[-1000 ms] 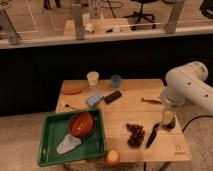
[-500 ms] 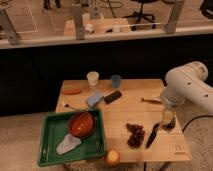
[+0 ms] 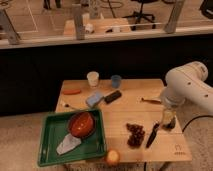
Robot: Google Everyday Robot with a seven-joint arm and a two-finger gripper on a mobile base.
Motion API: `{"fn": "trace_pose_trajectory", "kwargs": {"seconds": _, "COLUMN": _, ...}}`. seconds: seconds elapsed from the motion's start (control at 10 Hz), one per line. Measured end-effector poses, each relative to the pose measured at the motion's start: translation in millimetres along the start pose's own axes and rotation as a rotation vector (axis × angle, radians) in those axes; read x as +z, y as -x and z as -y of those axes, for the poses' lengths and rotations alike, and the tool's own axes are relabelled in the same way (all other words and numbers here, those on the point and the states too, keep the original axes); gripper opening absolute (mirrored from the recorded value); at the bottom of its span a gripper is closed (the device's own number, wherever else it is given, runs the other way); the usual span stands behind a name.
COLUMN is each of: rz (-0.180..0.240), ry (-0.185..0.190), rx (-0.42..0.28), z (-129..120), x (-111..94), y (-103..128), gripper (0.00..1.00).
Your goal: Place sponge in paper cup
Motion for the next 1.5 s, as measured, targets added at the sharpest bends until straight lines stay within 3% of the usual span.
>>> {"fn": "trace_pose_trajectory", "kwargs": {"seconds": 1.3, "rz": -0.004, "ry": 0.002, "rx": -0.007, "z": 0.8, "x": 2.0, "y": 1.0, "gripper": 0.8}}
{"fn": "trace_pose_trajectory", "kwargs": {"seconds": 1.5, "rz": 0.01, "ry": -0.001, "rx": -0.044, "z": 8.1, "x": 7.8, "y": 20.3, "gripper": 0.8}}
